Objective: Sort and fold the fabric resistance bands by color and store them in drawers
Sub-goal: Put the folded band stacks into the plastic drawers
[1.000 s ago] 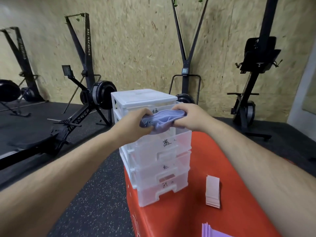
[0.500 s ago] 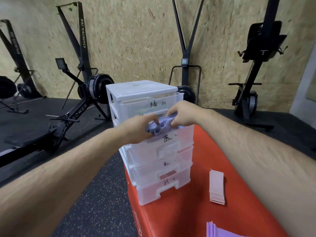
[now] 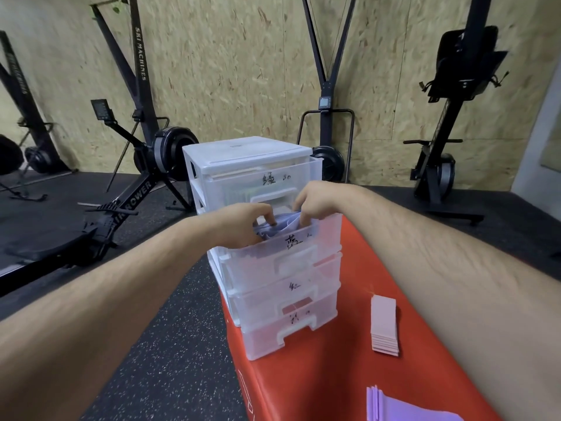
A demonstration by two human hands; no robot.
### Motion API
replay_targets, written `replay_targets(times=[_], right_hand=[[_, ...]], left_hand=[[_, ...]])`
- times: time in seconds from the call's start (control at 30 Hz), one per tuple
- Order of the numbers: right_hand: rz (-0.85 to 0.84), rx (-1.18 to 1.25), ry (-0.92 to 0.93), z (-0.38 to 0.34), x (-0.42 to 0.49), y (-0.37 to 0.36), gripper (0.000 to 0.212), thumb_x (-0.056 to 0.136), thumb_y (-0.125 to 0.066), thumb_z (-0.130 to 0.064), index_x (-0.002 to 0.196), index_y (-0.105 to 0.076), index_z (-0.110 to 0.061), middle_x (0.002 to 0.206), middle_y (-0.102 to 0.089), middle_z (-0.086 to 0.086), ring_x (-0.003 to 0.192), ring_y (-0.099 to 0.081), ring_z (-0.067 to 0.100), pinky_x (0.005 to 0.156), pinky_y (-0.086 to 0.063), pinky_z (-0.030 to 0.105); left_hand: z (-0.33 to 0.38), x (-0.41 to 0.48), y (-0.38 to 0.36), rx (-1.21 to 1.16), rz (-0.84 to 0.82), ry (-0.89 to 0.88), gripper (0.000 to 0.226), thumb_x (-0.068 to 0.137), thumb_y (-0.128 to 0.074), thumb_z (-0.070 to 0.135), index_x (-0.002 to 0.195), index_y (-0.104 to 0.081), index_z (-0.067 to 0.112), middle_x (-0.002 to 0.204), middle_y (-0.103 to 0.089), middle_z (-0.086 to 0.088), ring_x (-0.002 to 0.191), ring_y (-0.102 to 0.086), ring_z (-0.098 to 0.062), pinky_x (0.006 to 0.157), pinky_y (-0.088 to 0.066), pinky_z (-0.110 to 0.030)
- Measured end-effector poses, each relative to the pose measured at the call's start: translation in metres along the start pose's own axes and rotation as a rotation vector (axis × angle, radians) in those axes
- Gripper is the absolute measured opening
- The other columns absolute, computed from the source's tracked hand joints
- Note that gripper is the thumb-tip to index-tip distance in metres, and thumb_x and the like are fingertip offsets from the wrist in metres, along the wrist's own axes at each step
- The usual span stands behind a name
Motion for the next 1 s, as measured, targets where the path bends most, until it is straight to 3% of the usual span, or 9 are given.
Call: replay_targets(times=[0.1, 0.17, 0.4, 0.47, 0.53, 0.63, 0.77, 0.9, 1.0], right_hand=[[-0.054, 0.021, -0.055, 0.005, 0.009, -0.011, 0.032, 0.077, -0.075, -0.019, 0.109, -0.076, -0.017, 0.115, -0.068, 0.001, 0.098, -0.067, 0.024, 0.084, -0.061, 0.037], [-0.073, 0.027, -0.08, 0.007, 0.017, -0.023, 0.036, 0.081, -0.067, -0.017, 0.116, -0.073, -0.015, 0.124, -0.063, 0.002, 0.101, -0.067, 0.027, 0.083, -0.062, 0.041], [0.016, 0.049, -0.058, 0.006, 0.017, -0.03, 0.032, 0.088, -0.057, -0.012, 0.114, -0.075, -0.019, 0.105, -0.068, -0.003, 0.1, -0.066, 0.024, 0.088, -0.06, 0.039], [-0.005, 0.055, -0.061, 0.006, 0.016, -0.032, 0.032, 0.087, -0.06, -0.019, 0.116, -0.074, -0.019, 0.11, -0.067, -0.002, 0.103, -0.064, 0.023, 0.091, -0.058, 0.04], [-0.076, 0.019, -0.075, 0.002, 0.012, -0.035, 0.048, 0.077, -0.06, -0.035, 0.122, -0.069, -0.021, 0.125, -0.064, 0.001, 0.107, -0.061, 0.024, 0.092, -0.055, 0.039], [-0.081, 0.031, -0.07, -0.001, 0.005, -0.03, 0.059, 0.066, -0.056, -0.046, 0.12, -0.067, -0.026, 0.132, -0.06, 0.0, 0.112, -0.057, 0.024, 0.095, -0.049, 0.038], [0.217, 0.12, 0.06, 0.0, -0.021, -0.02, 0.04, 0.087, -0.053, -0.037, 0.124, -0.065, -0.028, 0.132, -0.062, -0.006, 0.121, -0.056, 0.019, 0.103, -0.046, 0.038], [0.811, 0.11, 0.276, -0.003, -0.084, -0.036, 0.019, 0.087, -0.059, -0.026, 0.104, -0.065, -0.021, 0.106, -0.058, -0.008, 0.109, -0.05, 0.019, 0.093, -0.045, 0.036], [0.806, 0.043, 0.275, -0.005, -0.093, -0.076, 0.028, 0.084, -0.058, -0.024, 0.112, -0.065, -0.022, 0.108, -0.058, -0.006, 0.105, -0.05, 0.021, 0.088, -0.048, 0.038]], left_hand=[[0.004, 0.004, -0.003, 0.045, -0.049, 0.0, 0.028, 0.092, -0.058, 0.026, 0.117, -0.056, 0.037, 0.111, -0.064, 0.002, 0.093, -0.062, -0.022, 0.084, -0.055, -0.04], [0.004, 0.004, -0.007, 0.067, -0.09, 0.005, 0.032, 0.094, -0.053, 0.021, 0.12, -0.057, 0.038, 0.113, -0.063, 0.001, 0.094, -0.061, -0.022, 0.085, -0.055, -0.039], [0.004, 0.001, -0.009, 0.052, -0.099, -0.017, 0.034, 0.096, -0.048, 0.018, 0.125, -0.06, 0.032, 0.117, -0.061, 0.0, 0.098, -0.058, -0.021, 0.084, -0.05, -0.033], [0.004, 0.001, -0.011, 0.078, -0.111, -0.014, 0.034, 0.097, -0.047, 0.02, 0.127, -0.06, 0.03, 0.119, -0.061, 0.001, 0.101, -0.057, -0.022, 0.085, -0.049, -0.033], [0.001, 0.0, -0.014, 0.121, -0.148, 0.012, 0.04, 0.096, -0.043, 0.015, 0.13, -0.059, 0.028, 0.118, -0.061, 0.001, 0.102, -0.056, -0.023, 0.086, -0.049, -0.034], [0.003, -0.005, -0.012, 0.154, -0.117, 0.019, 0.035, 0.097, -0.042, 0.011, 0.126, -0.06, 0.022, 0.107, -0.061, 0.003, 0.095, -0.055, -0.023, 0.078, -0.046, -0.032], [0.011, -0.032, -0.003, 0.003, 0.221, -0.078, 0.037, 0.1, -0.048, 0.013, 0.136, -0.054, 0.018, 0.135, -0.058, -0.001, 0.119, -0.056, -0.025, 0.098, -0.047, -0.038], [0.035, -0.084, -0.021, 0.249, 0.656, -0.307, 0.032, 0.083, -0.068, 0.01, 0.115, -0.067, 0.016, 0.116, -0.058, 0.001, 0.107, -0.055, -0.025, 0.087, -0.049, -0.037], [0.033, -0.084, -0.054, 0.3, 0.636, -0.285, 0.032, 0.078, -0.072, 0.017, 0.11, -0.067, 0.02, 0.116, -0.056, 0.006, 0.107, -0.053, -0.021, 0.084, -0.046, -0.033]])
Point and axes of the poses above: each hand's wrist, its own x-axis towards the middle knuckle, its own y-axis out of the back of the hand, z = x × y, the point moved 9 cm from there along x, towards the middle knuckle
